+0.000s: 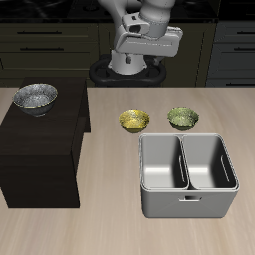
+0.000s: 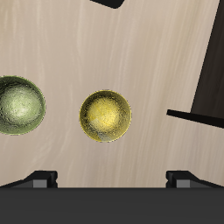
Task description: Stack the yellow bowl on the black bowl
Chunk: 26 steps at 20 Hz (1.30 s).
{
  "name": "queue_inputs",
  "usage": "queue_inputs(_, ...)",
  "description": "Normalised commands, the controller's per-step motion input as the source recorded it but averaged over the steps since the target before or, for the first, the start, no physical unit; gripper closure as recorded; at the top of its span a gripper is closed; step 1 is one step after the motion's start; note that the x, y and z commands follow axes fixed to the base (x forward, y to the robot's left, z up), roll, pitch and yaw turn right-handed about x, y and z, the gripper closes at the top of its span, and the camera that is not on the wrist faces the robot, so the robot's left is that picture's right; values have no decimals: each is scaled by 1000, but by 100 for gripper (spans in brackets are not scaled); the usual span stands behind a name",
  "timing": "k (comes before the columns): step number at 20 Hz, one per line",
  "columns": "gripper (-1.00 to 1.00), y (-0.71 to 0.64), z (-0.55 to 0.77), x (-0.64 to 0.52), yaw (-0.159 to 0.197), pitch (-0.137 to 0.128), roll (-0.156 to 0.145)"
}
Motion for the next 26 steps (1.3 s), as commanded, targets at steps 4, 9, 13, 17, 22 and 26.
queue_inputs(4,-100,123,-304,-11,63,-36,29)
queue_inputs(9,-100,58,-391,25,48,-16,25)
queue_inputs(13,-100,15,-199,17,-20,-8,6)
queue_inputs(17,-100,69,-391,46,-2,-36,-14)
queue_inputs(22,-100,68,-236,12,31,-59,0)
queue_inputs(26,-100,-2,-141,-4,-8,-32,-7)
